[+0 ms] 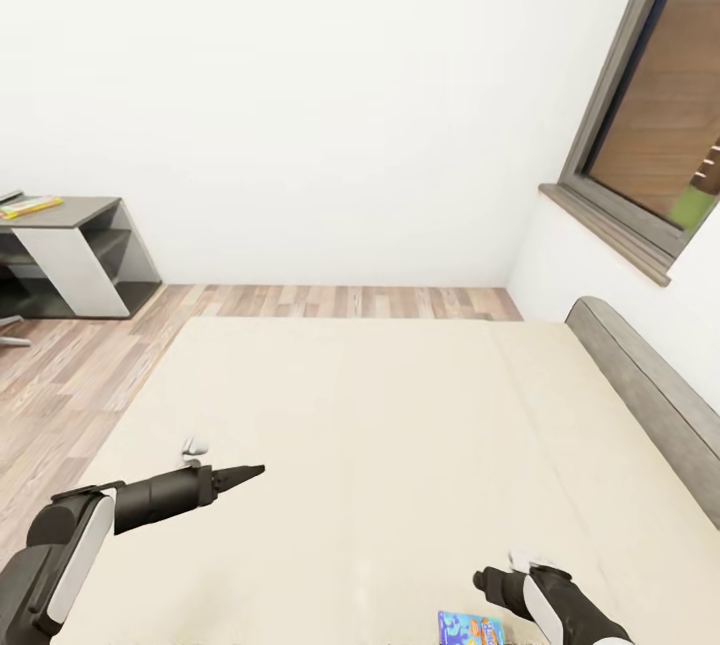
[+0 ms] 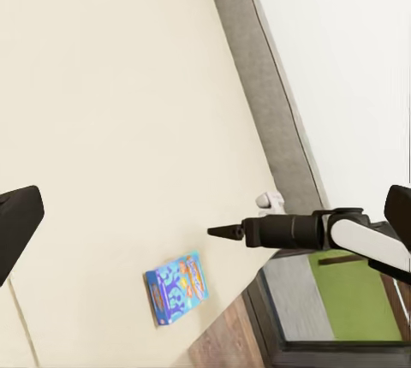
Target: Put all the toys in the child's room - the three board games (two on the bed and one on the table), the two jigsaw puzzles on the table, and the tennis ball on the table - inside the toy box on the table in the child's room.
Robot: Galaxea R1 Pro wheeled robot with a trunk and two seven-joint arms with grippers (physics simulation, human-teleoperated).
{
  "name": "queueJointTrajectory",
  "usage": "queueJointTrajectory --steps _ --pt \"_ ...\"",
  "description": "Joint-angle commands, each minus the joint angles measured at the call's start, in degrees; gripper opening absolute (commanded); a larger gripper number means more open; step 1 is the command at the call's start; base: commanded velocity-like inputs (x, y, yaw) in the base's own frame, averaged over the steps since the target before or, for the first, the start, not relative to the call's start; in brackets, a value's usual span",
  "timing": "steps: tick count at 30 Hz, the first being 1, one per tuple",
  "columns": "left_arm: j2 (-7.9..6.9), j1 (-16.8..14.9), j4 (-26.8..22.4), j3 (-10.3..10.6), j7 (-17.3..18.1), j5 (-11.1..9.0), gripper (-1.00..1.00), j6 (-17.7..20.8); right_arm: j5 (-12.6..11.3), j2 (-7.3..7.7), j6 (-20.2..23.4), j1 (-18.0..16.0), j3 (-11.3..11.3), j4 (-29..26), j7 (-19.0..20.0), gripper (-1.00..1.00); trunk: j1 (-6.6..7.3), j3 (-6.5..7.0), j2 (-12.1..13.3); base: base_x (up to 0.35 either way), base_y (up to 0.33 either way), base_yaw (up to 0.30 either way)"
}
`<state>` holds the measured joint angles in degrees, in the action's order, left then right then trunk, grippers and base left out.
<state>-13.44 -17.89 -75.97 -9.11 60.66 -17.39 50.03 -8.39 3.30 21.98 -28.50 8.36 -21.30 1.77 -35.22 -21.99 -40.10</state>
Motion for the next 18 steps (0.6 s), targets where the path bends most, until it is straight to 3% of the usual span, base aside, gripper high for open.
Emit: queueJointTrajectory --steps 1,10,14,18 --pt "-0.03 0.0 0.0 0.1 0.2 -0.1 1.0 0.4 -0.1 0.1 0.3 0.0 0.3 -0.1 0.4 1.0 -0.01 -0.17 -0.1 0.0 0.0 0.0" --pt "-0.42 0.3 0.0 0.0 0.6 -0.2 1.0 0.5 -0.1 0.39 0.3 0.0 0.2 -0.1 1.2 1.0 -0.01 -1.02 -0.1 0.0 0.0 0.0" --pt "-0.2 0.3 0.0 0.3 0.5 -0.1 1.0 0.5 0.3 0.96 0.3 0.0 0.1 -0.1 3.9 1.0 -0.01 -1.4 -0.1 0.0 0.0 0.0" --pt "-0.23 0.3 0.0 0.4 0.7 -0.1 1.0 0.5 4.6 2.9 0.3 0.1 0.1 0.1 7.9 1.0 -0.01 -1.77 -0.1 0.0 0.0 0.0"
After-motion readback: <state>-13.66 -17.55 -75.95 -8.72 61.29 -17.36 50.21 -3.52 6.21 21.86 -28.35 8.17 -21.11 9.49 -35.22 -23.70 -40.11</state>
